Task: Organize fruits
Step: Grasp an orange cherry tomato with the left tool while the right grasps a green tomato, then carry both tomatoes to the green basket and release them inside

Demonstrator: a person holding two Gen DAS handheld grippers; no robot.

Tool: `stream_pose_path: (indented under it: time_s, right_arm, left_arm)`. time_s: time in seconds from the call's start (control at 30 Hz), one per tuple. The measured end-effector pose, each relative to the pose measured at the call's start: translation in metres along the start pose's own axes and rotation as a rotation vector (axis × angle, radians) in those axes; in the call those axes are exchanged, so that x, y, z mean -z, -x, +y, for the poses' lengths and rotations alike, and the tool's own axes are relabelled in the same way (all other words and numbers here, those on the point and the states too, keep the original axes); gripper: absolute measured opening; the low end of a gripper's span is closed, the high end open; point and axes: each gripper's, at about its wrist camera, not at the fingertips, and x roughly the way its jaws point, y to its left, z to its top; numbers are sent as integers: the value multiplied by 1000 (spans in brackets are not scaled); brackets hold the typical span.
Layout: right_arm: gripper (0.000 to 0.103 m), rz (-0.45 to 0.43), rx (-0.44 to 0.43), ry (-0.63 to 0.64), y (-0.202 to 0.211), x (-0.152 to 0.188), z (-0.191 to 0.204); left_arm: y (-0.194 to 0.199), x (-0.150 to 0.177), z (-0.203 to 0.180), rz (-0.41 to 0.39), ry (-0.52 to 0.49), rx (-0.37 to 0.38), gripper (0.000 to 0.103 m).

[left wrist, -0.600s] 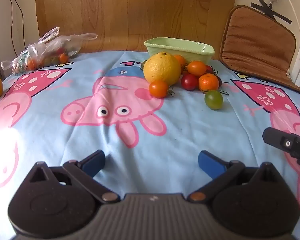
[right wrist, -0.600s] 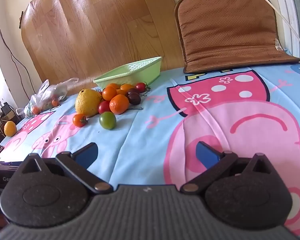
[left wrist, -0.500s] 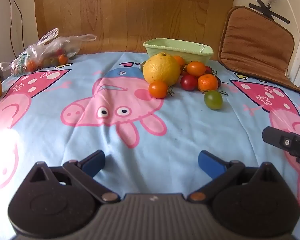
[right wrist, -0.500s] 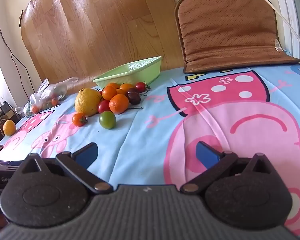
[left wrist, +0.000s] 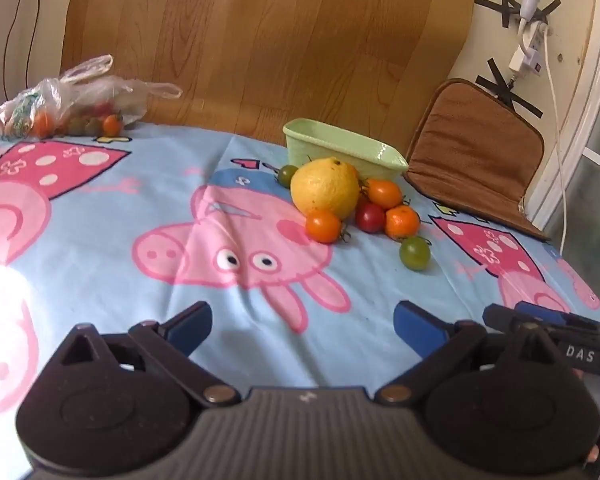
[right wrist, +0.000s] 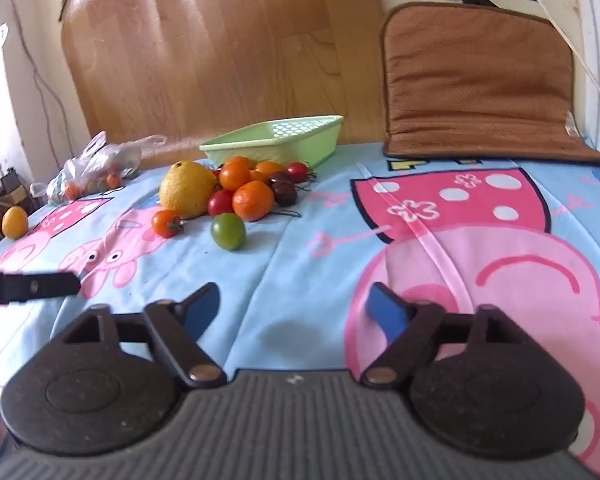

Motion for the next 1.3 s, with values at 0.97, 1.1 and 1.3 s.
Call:
stream_pose_path:
  time_s: [0.97, 1.1, 1.3]
  right_arm:
    - [30, 84, -171, 200, -57, -32, 41]
    - [30, 28, -172, 215, -47, -48, 45]
    - [30, -76, -80, 235, -85, -119, 31]
  left_arm:
    - [-70, -39, -9, 116, -27, 168, 38]
    - [-61, -59, -20, 77, -62, 213, 38]
    - [-103, -147, -35, 16, -80, 227, 38]
